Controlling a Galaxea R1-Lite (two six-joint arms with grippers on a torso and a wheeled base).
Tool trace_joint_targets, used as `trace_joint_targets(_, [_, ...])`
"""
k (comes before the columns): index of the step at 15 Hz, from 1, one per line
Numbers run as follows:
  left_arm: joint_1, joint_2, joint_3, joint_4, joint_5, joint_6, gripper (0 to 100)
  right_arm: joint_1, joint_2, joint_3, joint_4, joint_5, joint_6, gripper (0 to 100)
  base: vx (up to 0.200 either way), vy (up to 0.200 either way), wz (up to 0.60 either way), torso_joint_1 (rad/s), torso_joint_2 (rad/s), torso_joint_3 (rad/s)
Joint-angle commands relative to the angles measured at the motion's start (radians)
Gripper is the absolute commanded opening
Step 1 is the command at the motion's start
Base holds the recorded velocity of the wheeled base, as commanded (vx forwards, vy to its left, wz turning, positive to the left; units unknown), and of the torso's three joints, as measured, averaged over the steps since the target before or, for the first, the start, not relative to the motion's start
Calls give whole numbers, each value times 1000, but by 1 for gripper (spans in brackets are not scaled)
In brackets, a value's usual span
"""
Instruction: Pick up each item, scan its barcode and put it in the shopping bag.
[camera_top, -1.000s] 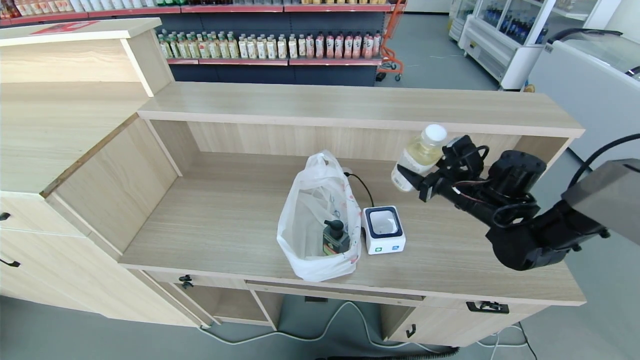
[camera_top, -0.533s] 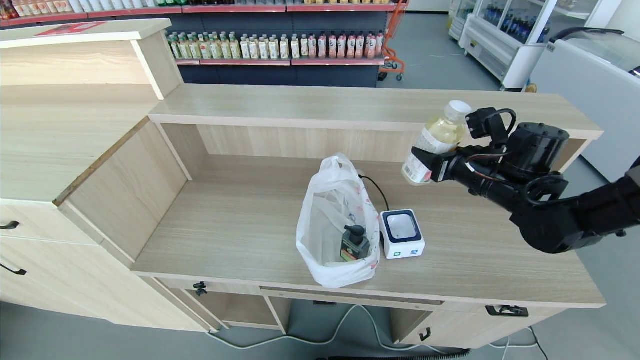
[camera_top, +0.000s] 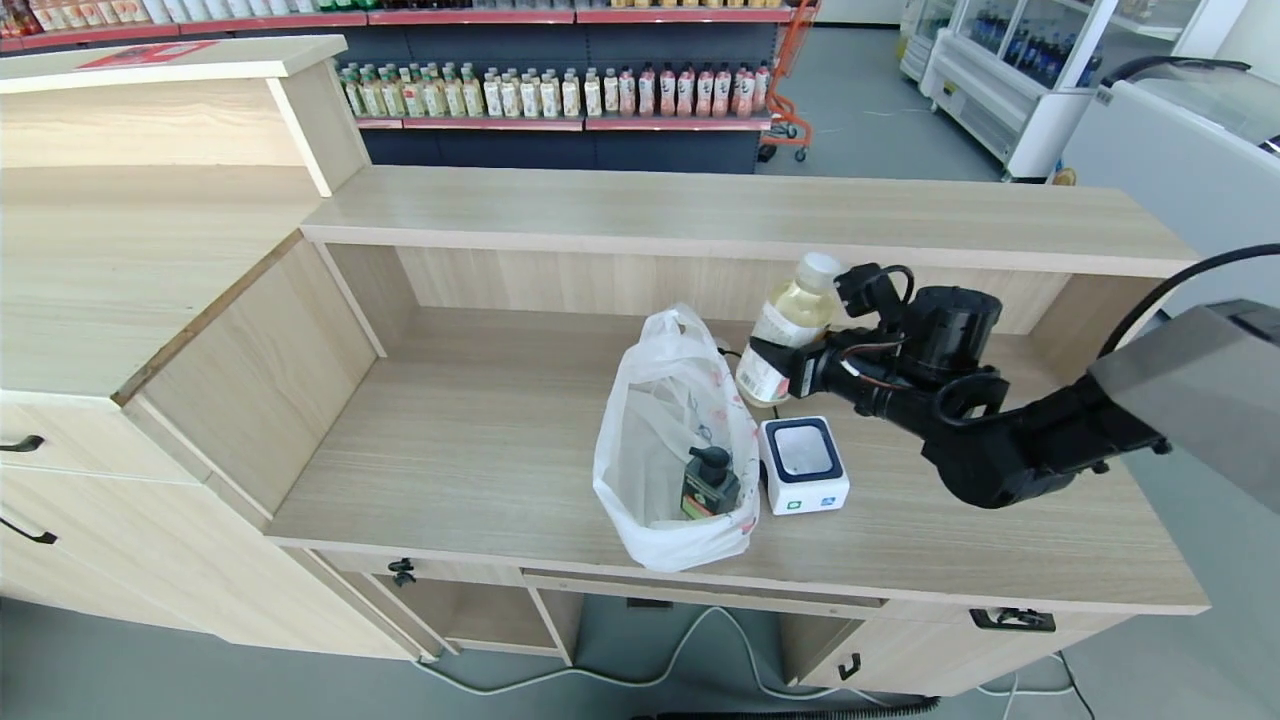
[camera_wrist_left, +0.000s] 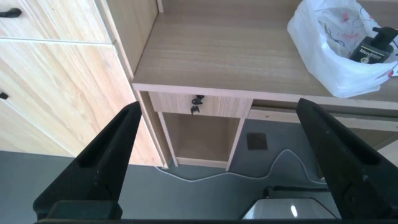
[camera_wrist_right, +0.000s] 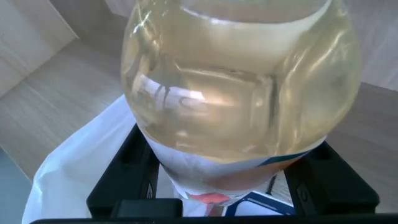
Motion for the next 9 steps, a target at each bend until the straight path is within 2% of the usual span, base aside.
trace_joint_targets(1, [0,0,0,0,0,0,100,26,82,-48,12,7,-2,0,0,0,0,0,0,0])
trace_joint_targets(3, [0,0,0,0,0,0,100,54,122,-99,20,7,0,0,0,0,0,0,0,0])
trace_joint_targets(9, [0,0,-2,0,0,0,100,103,163,-131,21,10,0,0,0,0,0,0,0,0])
